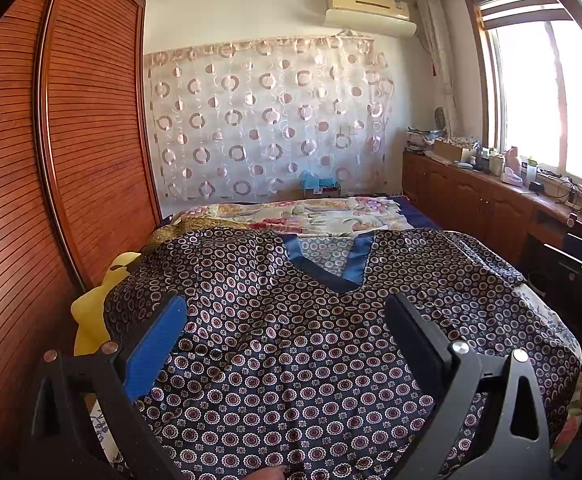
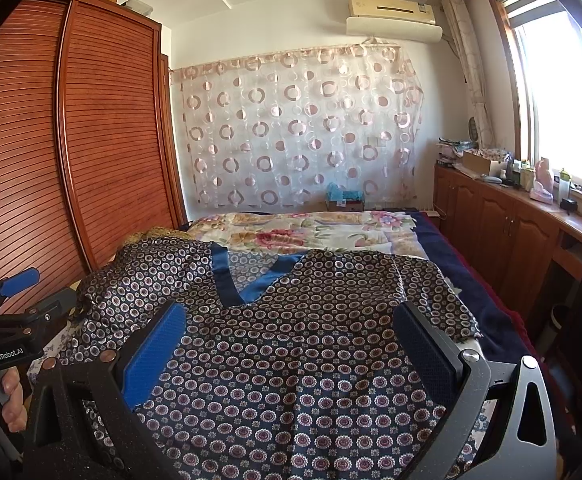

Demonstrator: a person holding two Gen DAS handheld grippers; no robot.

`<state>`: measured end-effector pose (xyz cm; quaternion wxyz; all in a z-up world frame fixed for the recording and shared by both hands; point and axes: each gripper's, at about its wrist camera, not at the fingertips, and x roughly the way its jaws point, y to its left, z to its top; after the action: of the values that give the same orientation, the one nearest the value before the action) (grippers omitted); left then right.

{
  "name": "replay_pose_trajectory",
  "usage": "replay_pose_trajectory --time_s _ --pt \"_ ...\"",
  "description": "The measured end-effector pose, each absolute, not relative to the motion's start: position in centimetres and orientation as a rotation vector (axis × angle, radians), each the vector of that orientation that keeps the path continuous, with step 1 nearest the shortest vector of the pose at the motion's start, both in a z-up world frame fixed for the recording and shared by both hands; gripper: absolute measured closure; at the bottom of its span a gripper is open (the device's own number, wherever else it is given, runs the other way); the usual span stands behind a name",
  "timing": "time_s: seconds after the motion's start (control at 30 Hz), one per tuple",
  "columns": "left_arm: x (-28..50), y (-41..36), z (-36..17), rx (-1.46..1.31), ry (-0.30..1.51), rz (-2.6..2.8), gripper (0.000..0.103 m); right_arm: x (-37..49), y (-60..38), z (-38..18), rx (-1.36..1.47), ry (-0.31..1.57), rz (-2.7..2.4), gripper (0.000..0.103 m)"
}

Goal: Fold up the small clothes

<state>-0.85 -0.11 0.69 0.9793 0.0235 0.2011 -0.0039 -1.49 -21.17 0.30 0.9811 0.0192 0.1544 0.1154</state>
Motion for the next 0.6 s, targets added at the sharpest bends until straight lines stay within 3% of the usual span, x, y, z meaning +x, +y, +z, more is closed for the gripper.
replay_pose_trajectory --time_s 0.6 --pt "3.1 0.8 -0.8 0.042 0.462 0.019 0.003 1.0 -20.5 0.1 0.043 0.281 0.288 0.0"
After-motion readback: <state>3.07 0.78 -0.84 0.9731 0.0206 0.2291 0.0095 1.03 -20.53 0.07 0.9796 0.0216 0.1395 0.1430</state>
